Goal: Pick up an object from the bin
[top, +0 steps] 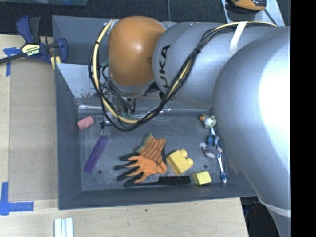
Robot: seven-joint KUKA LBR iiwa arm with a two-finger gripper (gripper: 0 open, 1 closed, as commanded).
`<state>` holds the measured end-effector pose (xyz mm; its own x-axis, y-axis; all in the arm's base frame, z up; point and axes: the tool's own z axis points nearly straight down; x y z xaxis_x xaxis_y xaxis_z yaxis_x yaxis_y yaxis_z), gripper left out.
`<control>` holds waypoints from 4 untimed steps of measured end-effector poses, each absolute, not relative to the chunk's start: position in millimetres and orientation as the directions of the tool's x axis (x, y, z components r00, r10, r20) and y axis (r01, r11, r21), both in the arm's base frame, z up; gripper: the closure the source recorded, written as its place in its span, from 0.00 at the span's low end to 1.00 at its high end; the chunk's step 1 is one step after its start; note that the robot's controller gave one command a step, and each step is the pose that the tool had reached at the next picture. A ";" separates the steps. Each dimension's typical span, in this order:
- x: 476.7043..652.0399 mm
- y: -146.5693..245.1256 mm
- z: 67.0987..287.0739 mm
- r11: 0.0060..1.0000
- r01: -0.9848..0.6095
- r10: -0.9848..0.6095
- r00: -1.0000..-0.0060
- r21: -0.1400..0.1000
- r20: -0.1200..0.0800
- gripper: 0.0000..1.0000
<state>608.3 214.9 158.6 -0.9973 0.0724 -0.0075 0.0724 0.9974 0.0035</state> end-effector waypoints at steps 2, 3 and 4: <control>617.7 240.0 124.5 0.910 -0.415 -0.415 -0.910 0.000 -0.006 0.00; 615.5 242.8 70.9 0.802 -0.598 -0.598 -0.801 -0.007 -0.020 0.00; 623.5 245.6 70.9 0.652 -0.758 -0.758 -0.651 -0.007 -0.016 1.00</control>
Offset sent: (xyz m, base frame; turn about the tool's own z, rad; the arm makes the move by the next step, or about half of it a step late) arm 0.0075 0.0253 -0.0386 -0.5048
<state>623.5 245.6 70.9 -0.6515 -0.7585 -0.0156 -0.7585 0.6516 -0.0067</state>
